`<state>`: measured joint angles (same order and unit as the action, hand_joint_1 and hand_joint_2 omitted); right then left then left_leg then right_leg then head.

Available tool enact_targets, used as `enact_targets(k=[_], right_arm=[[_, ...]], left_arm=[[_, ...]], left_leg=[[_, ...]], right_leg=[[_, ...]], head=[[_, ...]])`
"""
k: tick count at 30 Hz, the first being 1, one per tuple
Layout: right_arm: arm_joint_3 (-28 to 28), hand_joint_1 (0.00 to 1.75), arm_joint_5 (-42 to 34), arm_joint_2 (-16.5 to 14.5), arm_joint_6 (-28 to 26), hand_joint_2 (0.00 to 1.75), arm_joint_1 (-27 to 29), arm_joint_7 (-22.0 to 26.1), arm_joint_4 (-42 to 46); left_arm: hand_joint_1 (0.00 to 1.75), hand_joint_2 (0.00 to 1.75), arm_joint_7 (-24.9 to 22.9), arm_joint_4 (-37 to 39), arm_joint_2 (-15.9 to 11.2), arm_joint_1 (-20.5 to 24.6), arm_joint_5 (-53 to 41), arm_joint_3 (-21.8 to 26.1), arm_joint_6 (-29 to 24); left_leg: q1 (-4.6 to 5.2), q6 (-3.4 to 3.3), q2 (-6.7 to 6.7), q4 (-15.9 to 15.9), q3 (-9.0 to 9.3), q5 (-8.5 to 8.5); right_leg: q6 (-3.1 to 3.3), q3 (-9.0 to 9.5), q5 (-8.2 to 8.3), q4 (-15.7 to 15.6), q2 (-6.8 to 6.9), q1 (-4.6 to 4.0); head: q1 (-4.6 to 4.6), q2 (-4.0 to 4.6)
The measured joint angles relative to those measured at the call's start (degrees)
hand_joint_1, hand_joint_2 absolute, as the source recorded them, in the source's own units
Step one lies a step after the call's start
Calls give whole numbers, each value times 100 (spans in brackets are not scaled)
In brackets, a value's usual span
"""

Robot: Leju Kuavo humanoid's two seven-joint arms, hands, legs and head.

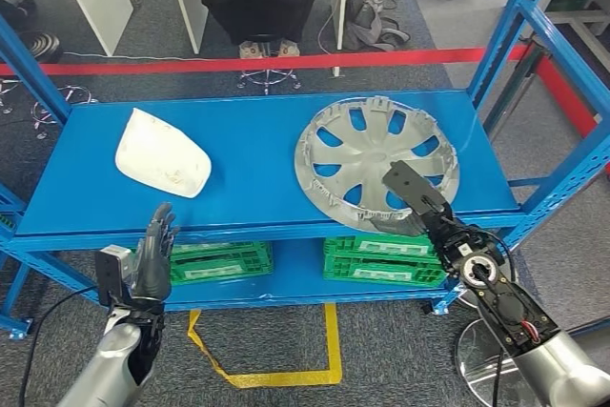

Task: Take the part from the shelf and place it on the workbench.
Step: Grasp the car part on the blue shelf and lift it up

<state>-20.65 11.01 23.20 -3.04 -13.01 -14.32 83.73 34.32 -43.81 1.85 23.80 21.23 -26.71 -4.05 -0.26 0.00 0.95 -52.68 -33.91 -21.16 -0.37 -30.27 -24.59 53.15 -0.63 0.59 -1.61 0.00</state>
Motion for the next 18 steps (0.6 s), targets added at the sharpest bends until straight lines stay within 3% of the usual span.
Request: enact_targets(k=[9, 18], right_arm=[[14, 0, 82, 170, 146, 175, -51, -86, -33], [87, 0, 533, 259, 954, 175, -281, -122, -282]], left_arm=[[0, 0, -5, -22, -1, -2, -7, 0, 1], [0, 0, -50, -49, -1, -3, -56, 1, 40]], left_leg=[[0, 0, 0, 0, -1, 0], [0, 0, 0, 0, -2, 0]], right_leg=[[0, -1, 0, 0, 0, 0], [0, -2, 0, 0, 0, 0]], head=[[0, 0], [4, 0]])
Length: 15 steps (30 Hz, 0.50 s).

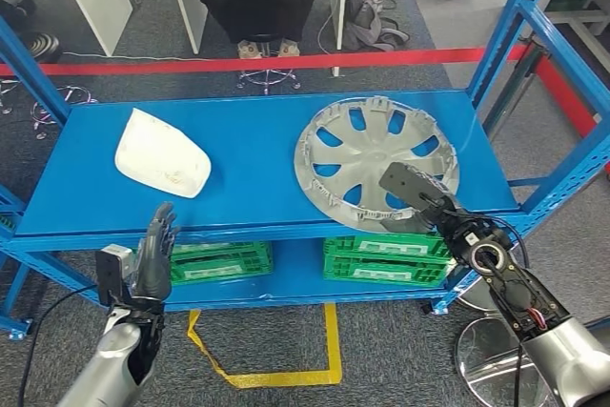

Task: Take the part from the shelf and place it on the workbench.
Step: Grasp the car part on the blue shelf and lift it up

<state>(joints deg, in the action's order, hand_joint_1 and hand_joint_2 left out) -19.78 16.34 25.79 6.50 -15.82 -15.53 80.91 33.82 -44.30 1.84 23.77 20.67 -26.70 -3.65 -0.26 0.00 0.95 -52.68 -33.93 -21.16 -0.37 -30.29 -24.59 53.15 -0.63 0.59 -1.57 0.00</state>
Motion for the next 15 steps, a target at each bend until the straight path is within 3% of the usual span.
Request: enact_targets(k=[8, 15], right_arm=[[-24, 0, 383, -2, 637, 175, -359, 318, -770], [-126, 0, 454, -6, 848, 175, -690, 590, -1466]], left_arm=[[0, 0, -21, 0, 2, 51, -27, 3, 72], [0, 0, -34, 0, 6, 72, -27, 3, 91]], left_leg=[[0, 0, 1, 0, -1, 0], [-1, 0, 7, 0, -1, 0]], right_leg=[[0, 0, 0, 0, 0, 0], [-1, 3, -1, 0, 3, -1]], head=[[0, 0], [1, 0]])
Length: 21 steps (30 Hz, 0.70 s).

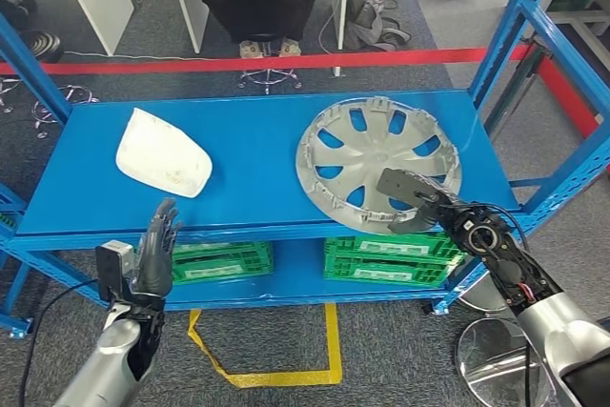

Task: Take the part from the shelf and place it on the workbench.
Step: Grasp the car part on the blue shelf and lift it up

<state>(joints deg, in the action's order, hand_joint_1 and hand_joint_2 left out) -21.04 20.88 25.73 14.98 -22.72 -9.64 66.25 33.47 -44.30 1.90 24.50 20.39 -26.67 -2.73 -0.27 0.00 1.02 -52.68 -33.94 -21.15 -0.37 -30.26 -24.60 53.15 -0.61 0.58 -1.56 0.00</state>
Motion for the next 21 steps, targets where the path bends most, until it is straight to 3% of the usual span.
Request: enact_targets(k=[13, 21], right_arm=[[-279, 0, 123, -128, 57, 175, -614, 678, -1209], [-518, 0, 452, -286, -570, 175, -901, 1290, -2081]], left_arm=[[0, 0, 9, 2, 6, 67, 10, 0, -20], [0, 0, 99, 2, 5, 80, 98, 0, -35]], left_leg=[[-1, 0, -9, 0, 18, 1], [-3, -3, -10, -1, 32, 6]], right_leg=[[-1, 15, 4, -1, -6, -2], [-1, 28, 10, -2, -6, -4]], head=[[1, 0], [-2, 0]])
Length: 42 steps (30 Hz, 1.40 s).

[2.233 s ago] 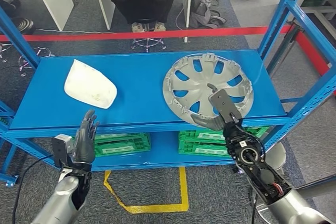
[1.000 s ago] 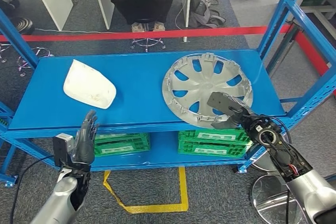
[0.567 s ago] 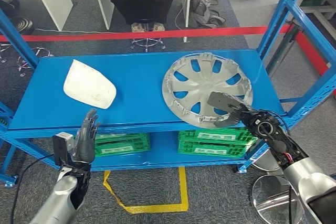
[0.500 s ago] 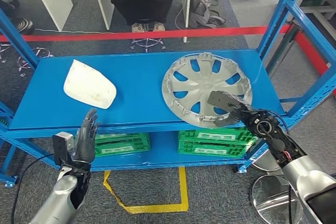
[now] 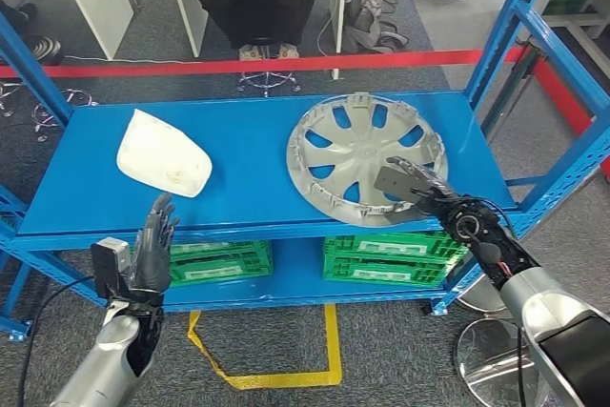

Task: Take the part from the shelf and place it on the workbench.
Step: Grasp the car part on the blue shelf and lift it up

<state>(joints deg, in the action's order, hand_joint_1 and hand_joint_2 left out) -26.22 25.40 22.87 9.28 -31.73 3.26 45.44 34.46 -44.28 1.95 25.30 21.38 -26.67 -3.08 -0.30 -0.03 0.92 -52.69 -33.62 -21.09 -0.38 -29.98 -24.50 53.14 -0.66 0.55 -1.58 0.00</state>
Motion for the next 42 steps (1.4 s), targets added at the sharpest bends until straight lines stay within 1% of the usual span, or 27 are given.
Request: enact_targets(k=[4, 10, 13, 26, 33, 34, 35, 37, 38, 39, 42], right_arm=[[-73, 0, 160, -62, -258, 175, -65, 131, -263], [-205, 0, 557, -166, -843, 175, -114, 322, -670], [-235, 0, 639, -208, -1005, 175, -115, 381, -848], [-279, 0, 643, -290, -1122, 175, -163, 449, -1211], [-273, 0, 491, -330, -1222, 175, -164, 535, -1319], [-272, 7, 474, -338, -1250, 175, -163, 545, -1329], [-272, 23, 459, -346, -1278, 175, -163, 552, -1338], [-271, 110, 439, -362, -1311, 175, -163, 552, -1348], [-270, 147, 423, -371, -1322, 175, -162, 552, -1353], [-270, 175, 399, -379, -1331, 175, -163, 552, -1358], [-270, 175, 327, -395, -1358, 175, -162, 557, -1373]], left_arm=[[0, 0, 1, 0, 0, 0, 17, 0, -44], [0, 0, 9, 0, -3, -1, 102, 0, -97], [0, 0, 19, 0, -2, 0, 126, 0, -98], [0, 0, 24, 2, 9, 7, 130, 0, -94], [0, 0, 72, 2, 16, 20, 196, 0, -95], [0, 0, 77, 2, 16, 25, 208, 0, -96], [0, 0, 81, 2, 17, 31, 219, 0, -96], [0, 0, 84, 2, 18, 44, 229, 0, -97], [0, 0, 85, 2, 19, 50, 232, 0, -98], [0, 0, 85, 2, 19, 55, 235, 0, -98], [0, 0, 86, 2, 21, 69, 246, 0, -97]], left_leg=[[-1, 0, 0, 0, 11, -1], [-7, -4, 0, -1, 32, -4], [-8, -8, -1, -2, 49, -10], [-10, -25, -7, -3, 123, -33], [-10, -28, -10, -8, 158, -55], [-9, -30, -10, -9, 160, -58], [-9, -30, -10, -11, 161, -60], [-10, -32, -10, -14, 162, -62], [-10, -32, -11, -15, 162, -63], [-10, -32, -12, -16, 163, -65], [-10, -35, -14, -19, 164, -69]], right_leg=[[0, 11, -1, -1, 0, 0], [-4, 28, -6, -6, 2, 0], [-4, 43, -9, -11, 3, 0], [-23, 125, -23, -36, 1, 0], [-32, 167, -39, -44, -1, 0], [-33, 169, -41, -45, -1, 0], [-33, 171, -42, -45, -1, 0], [-34, 174, -43, -45, -1, 0], [-34, 176, -43, -46, -1, 0], [-34, 177, -44, -46, -2, 0], [-34, 179, -48, -47, -4, 0]], head=[[1, 0], [2, 0], [3, 0], [2, 0], [1, 0], [2, 0], [2, 0], [2, 0], [2, 0], [2, 0], [3, 0]])
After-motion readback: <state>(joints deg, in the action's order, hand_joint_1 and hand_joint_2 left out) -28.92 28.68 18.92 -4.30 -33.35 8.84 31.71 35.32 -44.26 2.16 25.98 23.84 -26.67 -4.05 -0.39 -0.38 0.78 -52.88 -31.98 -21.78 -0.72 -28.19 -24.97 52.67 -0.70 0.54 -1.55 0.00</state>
